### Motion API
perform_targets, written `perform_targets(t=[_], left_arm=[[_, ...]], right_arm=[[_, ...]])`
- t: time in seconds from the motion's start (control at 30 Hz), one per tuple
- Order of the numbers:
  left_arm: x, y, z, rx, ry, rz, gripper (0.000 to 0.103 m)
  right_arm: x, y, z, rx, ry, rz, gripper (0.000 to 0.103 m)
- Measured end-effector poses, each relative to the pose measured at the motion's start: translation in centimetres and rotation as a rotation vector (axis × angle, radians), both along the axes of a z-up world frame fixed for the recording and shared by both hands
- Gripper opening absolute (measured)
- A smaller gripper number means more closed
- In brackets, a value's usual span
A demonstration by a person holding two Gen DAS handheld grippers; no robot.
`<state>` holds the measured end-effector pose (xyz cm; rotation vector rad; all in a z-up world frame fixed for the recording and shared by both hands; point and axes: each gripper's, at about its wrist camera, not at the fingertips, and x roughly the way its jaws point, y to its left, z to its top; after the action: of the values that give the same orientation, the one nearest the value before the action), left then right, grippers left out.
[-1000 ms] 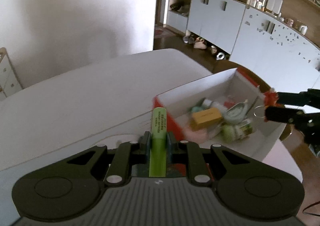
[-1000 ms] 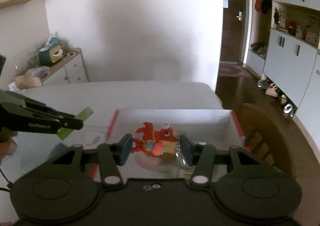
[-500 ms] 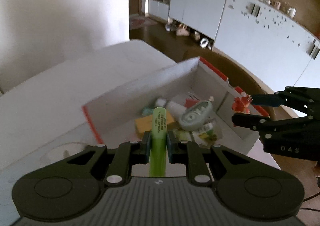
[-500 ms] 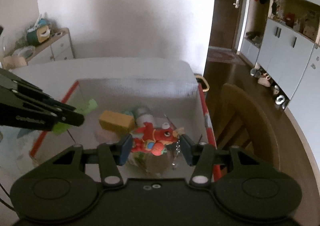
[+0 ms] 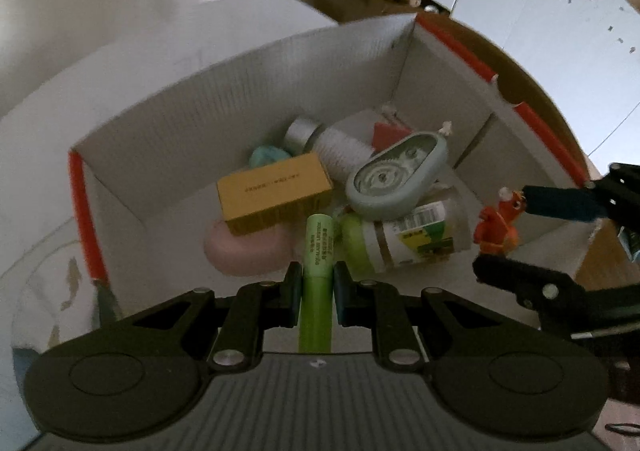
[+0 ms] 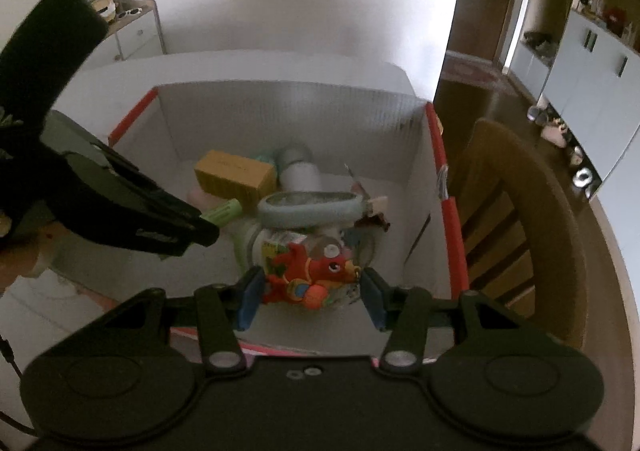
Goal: Organize rigid objects
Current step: 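Carry the highlighter and fish keychain into the shoebox and open both grippers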
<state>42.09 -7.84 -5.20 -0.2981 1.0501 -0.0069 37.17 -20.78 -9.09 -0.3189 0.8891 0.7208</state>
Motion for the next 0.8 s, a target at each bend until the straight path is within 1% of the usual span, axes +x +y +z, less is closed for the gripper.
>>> perform_targets(t=[0.23, 0.47, 0.53, 0.6, 0.67, 0.8], left_arm=[[1.6, 0.1, -1.3, -0.032, 0.087, 0.018, 0.016], [2.9, 0.1, -2.2, -0.054, 0.166, 0.017, 0.016], [3.2, 0.1, -2.5, -0.062, 0.191, 0.014, 0.016], [3.2, 0.2, -2.7, -0.071, 0.198, 0.016, 0.016], [3.3, 0.2, -2.7, -0.076, 0.206, 0.017, 0.016], [3.3, 0.0, -2.5, -0.063, 0.210, 0.009, 0.016]], right_arm=[[1.0, -0.5, -0.7, 0.009, 0.052, -0.009, 0.052], [1.3, -0.9, -0.7, 0.020, 0.061, -0.012, 0.054], [1.3, -1.0, -0.6, 0.030, 0.059, -0.015, 0.058], [1.3, -1.1, -0.5, 0.037, 0.058, -0.020, 0.064], [1.3, -1.4, -0.3, 0.043, 0.057, -0.023, 0.064], [1.3, -2.0, 0.2, 0.057, 0.050, -0.030, 0.064]])
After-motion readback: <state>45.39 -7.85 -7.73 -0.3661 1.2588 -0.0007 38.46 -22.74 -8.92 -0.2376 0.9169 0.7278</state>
